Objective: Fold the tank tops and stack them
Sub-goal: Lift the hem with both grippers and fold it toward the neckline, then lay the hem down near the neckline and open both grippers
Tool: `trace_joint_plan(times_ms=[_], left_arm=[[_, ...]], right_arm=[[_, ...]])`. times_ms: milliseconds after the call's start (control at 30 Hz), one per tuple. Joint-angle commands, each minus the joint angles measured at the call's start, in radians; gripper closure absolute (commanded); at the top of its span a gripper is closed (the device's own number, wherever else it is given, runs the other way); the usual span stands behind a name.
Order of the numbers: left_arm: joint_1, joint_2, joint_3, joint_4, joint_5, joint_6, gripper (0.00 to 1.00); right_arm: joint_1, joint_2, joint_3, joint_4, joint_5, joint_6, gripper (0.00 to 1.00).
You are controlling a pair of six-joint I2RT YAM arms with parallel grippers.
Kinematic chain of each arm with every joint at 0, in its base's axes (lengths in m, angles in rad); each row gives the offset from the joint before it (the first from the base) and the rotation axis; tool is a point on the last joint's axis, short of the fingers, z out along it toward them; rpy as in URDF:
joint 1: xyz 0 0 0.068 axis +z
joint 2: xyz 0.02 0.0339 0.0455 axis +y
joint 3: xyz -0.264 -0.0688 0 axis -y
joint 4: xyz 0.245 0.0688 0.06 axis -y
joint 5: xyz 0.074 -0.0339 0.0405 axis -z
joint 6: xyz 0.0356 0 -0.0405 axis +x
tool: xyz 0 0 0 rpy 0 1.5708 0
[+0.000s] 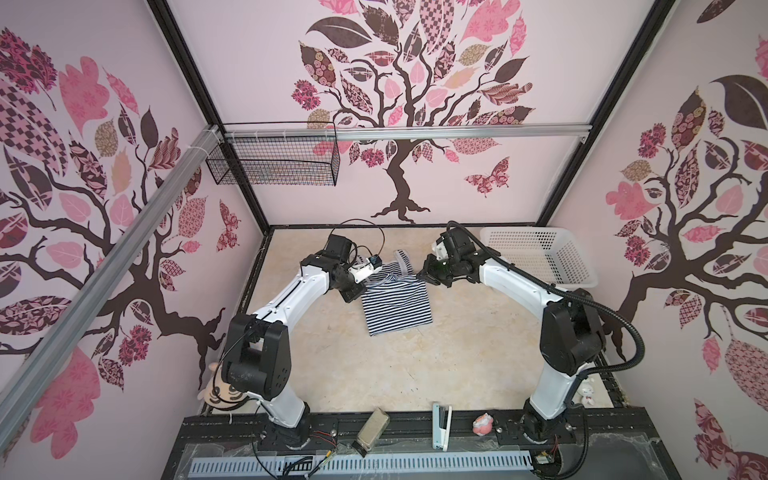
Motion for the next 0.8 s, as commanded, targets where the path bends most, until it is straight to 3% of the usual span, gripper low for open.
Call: trace_joint_plan(times_ms=[0,767], left_arm=[[0.016,0.046,0.049,0.014,0.036,0.008,1.00],[0.058,0.300,0.193,0.034,0.051,-0.015,1.00]], right_arm=[[-0.018,0.061,0.065,0.003,-0.027,-0.011,1.00],[-0.093,0.374,0.287,0.023,-0.122,-0.004,1.00]])
